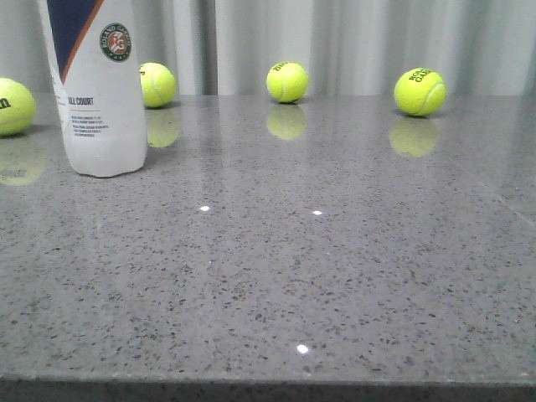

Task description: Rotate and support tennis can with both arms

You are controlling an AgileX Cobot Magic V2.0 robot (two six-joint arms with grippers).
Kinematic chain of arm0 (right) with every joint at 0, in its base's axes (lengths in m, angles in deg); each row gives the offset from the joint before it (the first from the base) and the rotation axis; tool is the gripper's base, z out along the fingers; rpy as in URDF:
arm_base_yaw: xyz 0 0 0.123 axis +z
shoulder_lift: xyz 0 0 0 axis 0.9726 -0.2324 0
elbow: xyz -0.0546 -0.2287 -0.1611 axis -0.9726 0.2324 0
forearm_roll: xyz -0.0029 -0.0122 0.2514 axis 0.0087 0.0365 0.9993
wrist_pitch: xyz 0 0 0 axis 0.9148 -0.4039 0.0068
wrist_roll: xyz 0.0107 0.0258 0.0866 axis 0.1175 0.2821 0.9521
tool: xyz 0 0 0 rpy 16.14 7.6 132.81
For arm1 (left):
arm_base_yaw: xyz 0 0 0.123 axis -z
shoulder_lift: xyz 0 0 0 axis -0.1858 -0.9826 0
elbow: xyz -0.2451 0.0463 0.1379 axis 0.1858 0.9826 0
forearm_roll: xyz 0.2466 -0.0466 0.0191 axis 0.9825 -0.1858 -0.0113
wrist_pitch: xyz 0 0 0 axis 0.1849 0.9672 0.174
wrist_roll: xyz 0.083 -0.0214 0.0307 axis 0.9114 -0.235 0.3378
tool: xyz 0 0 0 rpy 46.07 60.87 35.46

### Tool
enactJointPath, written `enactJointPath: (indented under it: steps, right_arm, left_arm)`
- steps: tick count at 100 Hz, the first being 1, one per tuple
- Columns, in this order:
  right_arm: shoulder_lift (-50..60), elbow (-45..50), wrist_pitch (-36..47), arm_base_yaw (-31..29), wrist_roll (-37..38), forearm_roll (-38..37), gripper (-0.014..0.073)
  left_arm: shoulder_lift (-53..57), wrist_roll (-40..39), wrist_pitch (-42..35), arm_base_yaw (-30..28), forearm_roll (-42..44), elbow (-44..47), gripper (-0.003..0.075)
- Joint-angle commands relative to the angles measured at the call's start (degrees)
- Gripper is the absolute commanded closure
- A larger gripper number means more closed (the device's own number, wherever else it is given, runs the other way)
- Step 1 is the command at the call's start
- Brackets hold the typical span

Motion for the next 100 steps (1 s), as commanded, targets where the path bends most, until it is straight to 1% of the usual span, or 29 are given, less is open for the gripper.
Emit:
enactJointPath:
  steps: [1,5,18,38,56,100]
  right_arm:
    - [-0.05,-1.62,4.53,-0.34,0.06,-0.29,0.0662]
    - [-0.05,-1.62,4.53,-0.34,0.06,-0.29,0.0662]
    - [-0.05,-1.62,4.53,-0.34,0.06,-0.29,0.0662]
    - [-0.05,-1.62,4.39,-0.34,0.06,-0.29,0.0662]
    - [-0.05,-1.62,4.40,-0.34,0.06,-0.29,0.0662]
    - [-0.05,-1.62,4.40,-0.34,0.06,-0.29,0.0662]
  left_arm:
    - [2.57,-4.67,-4.04,-0.51,3.29,1.41,0.0741]
    - [3.98,-5.90,-4.15,-0.51,4.37,2.52,0.0741]
    - [7.52,-5.91,-4.15,-0.51,4.65,6.04,0.0741]
    - [7.43,-6.00,-5.10,-0.51,5.23,8.64,0.0741]
    - [7.43,-6.00,-9.49,-0.51,5.40,10.83,0.0741]
    - [7.43,-6.00,-9.21,-0.51,5.40,10.85,0.0741]
